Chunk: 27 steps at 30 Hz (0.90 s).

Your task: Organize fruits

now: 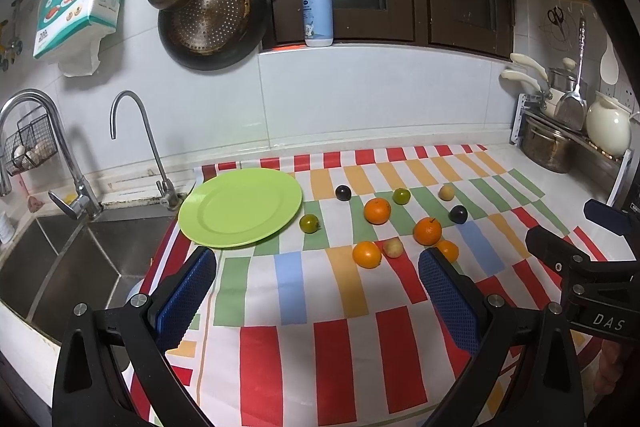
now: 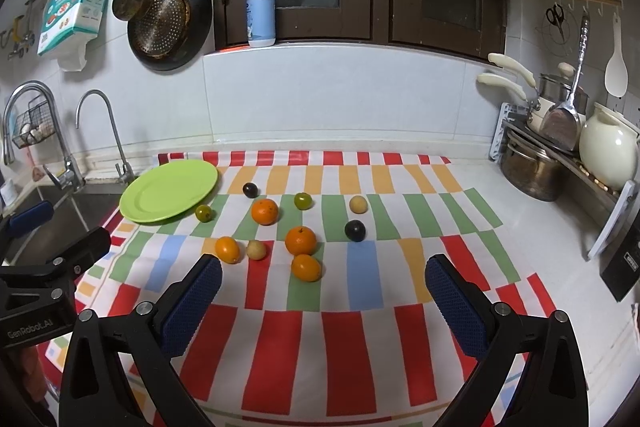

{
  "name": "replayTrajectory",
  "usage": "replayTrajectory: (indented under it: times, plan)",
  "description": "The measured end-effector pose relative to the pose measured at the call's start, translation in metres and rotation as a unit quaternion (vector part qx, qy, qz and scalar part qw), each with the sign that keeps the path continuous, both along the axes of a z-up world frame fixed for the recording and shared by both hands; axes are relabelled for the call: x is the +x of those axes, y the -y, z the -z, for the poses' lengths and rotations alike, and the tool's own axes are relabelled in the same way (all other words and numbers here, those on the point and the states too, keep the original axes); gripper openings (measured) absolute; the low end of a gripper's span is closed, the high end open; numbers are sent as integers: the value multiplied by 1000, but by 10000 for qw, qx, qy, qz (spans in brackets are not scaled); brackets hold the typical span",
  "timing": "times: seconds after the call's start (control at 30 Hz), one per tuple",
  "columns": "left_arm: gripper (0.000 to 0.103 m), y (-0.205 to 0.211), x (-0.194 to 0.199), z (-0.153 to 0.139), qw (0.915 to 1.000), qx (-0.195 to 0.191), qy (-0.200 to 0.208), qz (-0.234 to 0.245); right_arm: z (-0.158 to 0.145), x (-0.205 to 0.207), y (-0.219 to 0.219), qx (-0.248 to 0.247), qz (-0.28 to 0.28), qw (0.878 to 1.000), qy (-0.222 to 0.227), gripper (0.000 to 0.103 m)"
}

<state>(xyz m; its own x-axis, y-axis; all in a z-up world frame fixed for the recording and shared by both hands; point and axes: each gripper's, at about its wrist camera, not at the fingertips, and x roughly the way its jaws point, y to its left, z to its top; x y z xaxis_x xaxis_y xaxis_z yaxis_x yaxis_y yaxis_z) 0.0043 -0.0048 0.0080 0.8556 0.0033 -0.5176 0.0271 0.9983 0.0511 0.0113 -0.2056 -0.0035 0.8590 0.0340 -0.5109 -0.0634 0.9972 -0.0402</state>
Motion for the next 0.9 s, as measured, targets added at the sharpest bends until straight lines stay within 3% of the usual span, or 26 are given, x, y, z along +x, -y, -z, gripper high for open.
replayTrajectory:
  times: [0.57, 0.9]
  plan:
    - [103, -1, 21, 10, 9997, 81, -94, 186, 7, 22, -6, 46, 5, 9998, -175, 102]
    - [92, 5, 48, 20, 9981, 246, -118, 557, 19, 49, -7, 92, 29, 9991, -409, 102]
